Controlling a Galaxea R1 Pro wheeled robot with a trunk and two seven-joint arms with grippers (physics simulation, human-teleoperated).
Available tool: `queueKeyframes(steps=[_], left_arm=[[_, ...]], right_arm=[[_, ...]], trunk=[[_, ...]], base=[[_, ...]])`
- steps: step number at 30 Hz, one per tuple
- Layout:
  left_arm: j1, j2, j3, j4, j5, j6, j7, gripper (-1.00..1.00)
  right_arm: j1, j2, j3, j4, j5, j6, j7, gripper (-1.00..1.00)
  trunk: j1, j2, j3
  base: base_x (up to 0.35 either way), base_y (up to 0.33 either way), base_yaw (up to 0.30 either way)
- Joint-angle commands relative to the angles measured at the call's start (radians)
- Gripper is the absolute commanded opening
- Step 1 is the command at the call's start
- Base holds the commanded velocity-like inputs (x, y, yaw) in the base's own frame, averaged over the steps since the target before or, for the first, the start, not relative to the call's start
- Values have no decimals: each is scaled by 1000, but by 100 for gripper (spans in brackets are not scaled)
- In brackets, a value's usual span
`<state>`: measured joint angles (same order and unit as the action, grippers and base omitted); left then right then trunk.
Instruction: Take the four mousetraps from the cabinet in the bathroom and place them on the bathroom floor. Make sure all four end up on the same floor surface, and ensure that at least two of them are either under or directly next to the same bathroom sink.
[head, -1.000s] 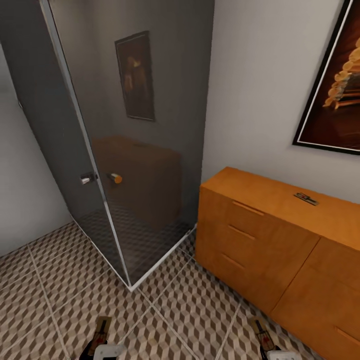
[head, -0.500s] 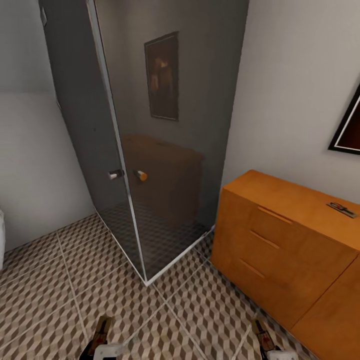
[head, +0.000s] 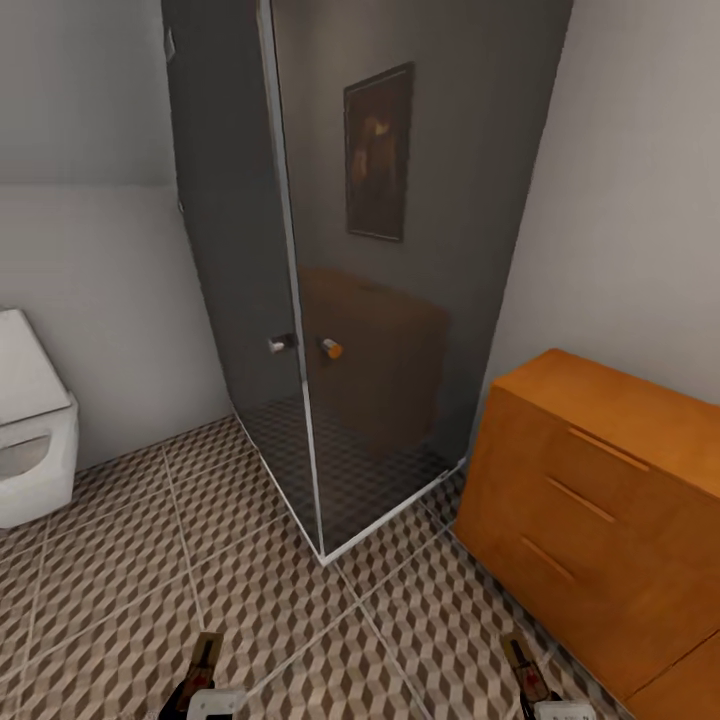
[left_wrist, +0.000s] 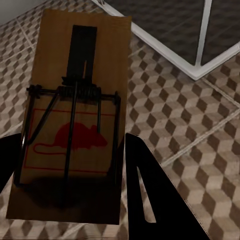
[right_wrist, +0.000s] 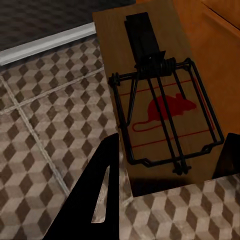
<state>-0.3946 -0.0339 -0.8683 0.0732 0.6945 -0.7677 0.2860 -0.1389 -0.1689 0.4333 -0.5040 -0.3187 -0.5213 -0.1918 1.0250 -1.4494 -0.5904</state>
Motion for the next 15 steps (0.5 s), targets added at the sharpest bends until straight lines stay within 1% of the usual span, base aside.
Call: queueKeyframes(steps=[1, 15], left_arm=[[-1, -1, -6, 4, -9, -1, 14, -100], [-1, -1, -6, 4, -9, -1, 15, -100]], right_arm=[[-1, -1, 8, -1, -8, -3, -5, -100], [-1, -1, 9, 0, -7, -3, -5, -100]], trunk=[[0, -1, -1], [0, -1, -1]], base=[[0, 0, 266], [0, 0, 266]])
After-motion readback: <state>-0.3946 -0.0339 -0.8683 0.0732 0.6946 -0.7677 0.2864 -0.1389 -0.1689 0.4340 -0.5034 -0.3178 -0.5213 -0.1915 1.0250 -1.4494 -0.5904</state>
